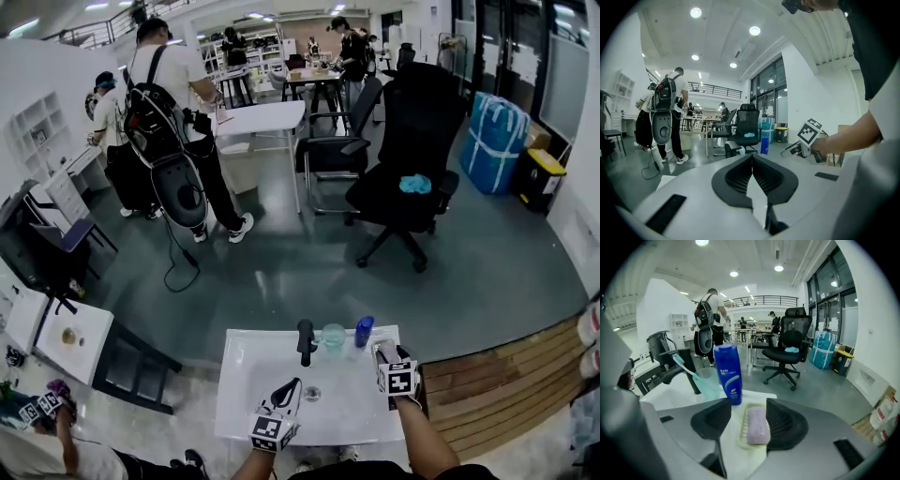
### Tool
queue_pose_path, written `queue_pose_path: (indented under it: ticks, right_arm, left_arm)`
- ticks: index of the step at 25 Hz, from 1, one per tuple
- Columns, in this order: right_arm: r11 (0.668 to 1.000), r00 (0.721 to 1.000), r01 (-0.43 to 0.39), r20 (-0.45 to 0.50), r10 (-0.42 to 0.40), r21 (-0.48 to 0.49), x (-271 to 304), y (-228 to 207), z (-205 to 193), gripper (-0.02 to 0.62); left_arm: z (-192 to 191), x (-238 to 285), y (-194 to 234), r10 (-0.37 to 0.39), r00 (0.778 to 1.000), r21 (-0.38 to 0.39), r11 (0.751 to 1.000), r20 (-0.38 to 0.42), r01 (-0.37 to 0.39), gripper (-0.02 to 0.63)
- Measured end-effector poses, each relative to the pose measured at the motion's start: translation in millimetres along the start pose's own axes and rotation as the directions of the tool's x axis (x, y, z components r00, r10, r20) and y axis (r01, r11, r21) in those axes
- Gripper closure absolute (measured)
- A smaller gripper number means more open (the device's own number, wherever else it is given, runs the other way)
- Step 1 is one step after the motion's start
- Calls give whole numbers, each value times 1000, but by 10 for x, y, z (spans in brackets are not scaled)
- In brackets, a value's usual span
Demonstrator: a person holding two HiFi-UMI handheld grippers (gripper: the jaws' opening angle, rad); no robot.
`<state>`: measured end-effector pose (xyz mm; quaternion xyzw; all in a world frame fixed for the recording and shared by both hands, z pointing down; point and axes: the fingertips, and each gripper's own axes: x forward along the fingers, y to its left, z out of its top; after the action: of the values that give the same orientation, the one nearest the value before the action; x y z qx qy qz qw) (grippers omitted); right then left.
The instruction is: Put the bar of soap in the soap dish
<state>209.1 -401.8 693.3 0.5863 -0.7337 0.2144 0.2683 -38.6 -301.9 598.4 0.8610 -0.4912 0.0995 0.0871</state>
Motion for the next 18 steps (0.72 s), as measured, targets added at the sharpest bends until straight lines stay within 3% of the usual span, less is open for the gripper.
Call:
queue_pose_path:
  ticks: [4, 9, 14, 18]
  right_arm:
    - [999, 991, -39, 127, 40, -13, -414, 234, 363, 358]
    - [998, 958, -43, 283, 56, -50, -943, 486, 683, 425]
    - [996, 892, 0, 450, 39, -87, -1407, 630, 794, 563]
    - [995, 847, 29, 531, 26, -95, -1733, 743, 823, 575]
  left_arm:
    - [195, -92, -18, -18, 999, 10, 1000, 50, 17, 584]
    - [378, -212, -55, -33, 994, 13, 999, 100, 32, 584]
    - [501, -314, -105, -51, 989, 34, 998, 136, 47, 586]
    - [562, -384, -152, -69, 986, 38, 997, 152, 64, 584]
